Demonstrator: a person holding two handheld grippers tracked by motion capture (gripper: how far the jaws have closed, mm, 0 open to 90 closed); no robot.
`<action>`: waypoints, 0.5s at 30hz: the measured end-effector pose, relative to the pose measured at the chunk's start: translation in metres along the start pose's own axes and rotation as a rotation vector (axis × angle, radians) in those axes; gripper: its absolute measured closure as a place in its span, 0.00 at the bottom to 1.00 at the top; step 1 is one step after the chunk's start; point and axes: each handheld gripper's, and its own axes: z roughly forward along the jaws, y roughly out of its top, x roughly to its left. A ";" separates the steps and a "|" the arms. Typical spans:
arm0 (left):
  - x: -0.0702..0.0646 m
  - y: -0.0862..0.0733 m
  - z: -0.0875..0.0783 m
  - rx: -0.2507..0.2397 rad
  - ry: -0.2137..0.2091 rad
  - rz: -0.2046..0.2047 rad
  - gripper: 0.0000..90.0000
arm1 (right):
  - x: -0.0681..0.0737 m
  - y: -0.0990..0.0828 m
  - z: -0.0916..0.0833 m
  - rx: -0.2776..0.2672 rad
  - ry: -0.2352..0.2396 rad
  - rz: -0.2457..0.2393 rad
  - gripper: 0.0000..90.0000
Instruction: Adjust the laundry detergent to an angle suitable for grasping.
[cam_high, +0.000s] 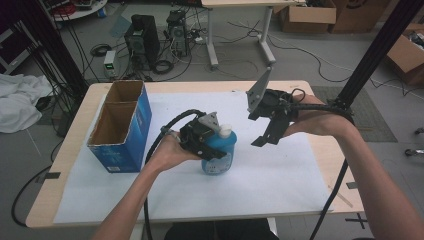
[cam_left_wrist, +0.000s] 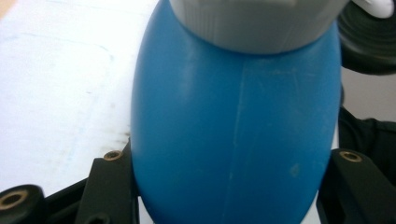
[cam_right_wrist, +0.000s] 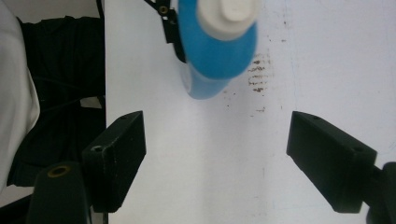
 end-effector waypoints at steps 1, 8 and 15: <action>-0.003 -0.005 0.002 0.001 -0.013 0.004 0.48 | 0.000 0.000 0.000 0.001 0.001 -0.001 0.22; -0.012 -0.020 0.012 0.013 -0.046 0.019 0.48 | 0.000 0.003 0.003 0.005 0.003 -0.004 0.22; -0.014 -0.028 0.011 -0.021 -0.055 0.039 0.48 | 0.000 0.004 0.005 0.007 0.004 -0.005 0.22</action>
